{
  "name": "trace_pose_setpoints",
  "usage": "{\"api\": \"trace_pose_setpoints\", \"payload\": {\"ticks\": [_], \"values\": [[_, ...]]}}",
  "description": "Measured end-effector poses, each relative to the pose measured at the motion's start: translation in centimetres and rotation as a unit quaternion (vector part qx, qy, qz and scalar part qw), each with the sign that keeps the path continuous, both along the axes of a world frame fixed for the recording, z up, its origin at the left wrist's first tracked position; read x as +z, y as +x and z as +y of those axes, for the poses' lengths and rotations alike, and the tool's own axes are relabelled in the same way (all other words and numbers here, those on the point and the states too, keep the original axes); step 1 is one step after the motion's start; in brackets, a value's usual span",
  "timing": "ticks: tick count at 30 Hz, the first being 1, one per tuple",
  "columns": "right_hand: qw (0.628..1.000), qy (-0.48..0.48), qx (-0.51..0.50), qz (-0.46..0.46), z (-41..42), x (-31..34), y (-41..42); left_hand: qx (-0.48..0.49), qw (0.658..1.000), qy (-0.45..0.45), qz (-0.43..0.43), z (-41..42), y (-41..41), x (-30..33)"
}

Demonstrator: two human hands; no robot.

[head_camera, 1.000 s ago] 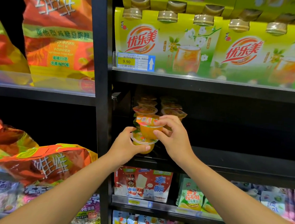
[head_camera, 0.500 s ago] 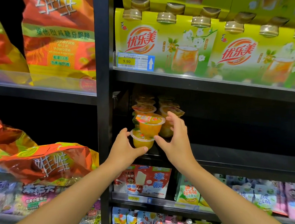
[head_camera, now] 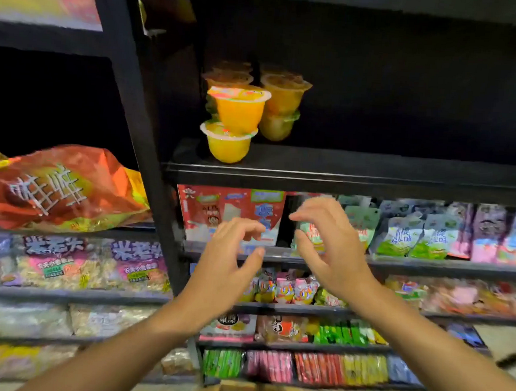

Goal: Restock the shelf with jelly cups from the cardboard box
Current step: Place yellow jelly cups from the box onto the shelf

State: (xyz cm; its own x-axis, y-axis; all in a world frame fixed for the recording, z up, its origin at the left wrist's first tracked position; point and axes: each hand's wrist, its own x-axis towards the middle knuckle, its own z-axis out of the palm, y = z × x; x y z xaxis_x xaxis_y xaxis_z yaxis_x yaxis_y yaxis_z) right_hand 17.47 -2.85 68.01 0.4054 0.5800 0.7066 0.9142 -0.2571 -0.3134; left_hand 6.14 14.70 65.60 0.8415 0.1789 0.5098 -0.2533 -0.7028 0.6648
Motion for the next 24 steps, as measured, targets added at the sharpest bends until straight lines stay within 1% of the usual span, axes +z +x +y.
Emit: {"api": "trace_pose_setpoints", "payload": {"ticks": [3, 6, 8, 10, 14, 17, 21, 24], "values": [[0.995, -0.066, -0.009, 0.068, -2.5, -4.5, -0.5, -0.009, 0.992, 0.014, 0.123, -1.1, 0.0, -4.6], [0.982, -0.128, 0.006, 0.136, -5.0, -9.2, -0.4, -0.007, 0.976, 0.049, 0.213, -2.3, -0.6, -8.8], [0.975, -0.156, 0.014, 0.159, -6.5, -12.3, -0.3, 0.004, 0.973, 0.058, 0.225, -3.3, -1.7, -11.4], [0.969, -0.163, 0.028, 0.186, -7.9, -15.5, -0.3, 0.030, 0.970, 0.057, 0.236, -4.5, -2.9, -14.1], [0.958, -0.178, 0.059, 0.219, -9.9, -22.6, -1.4, 0.073, 0.944, 0.056, 0.317, -7.7, -4.4, -19.6], [0.944, -0.200, 0.061, 0.256, -11.6, -27.9, -3.0, 0.075, 0.920, 0.068, 0.379, -9.6, -5.6, -24.7], [0.928, -0.193, 0.027, 0.317, -14.0, -36.7, -4.3, 0.051, 0.906, 0.090, 0.411, -11.1, -5.7, -32.1], [0.916, -0.225, 0.009, 0.331, -14.9, -44.5, -4.8, 0.035, 0.898, 0.095, 0.427, -11.0, -6.3, -39.6]]}}
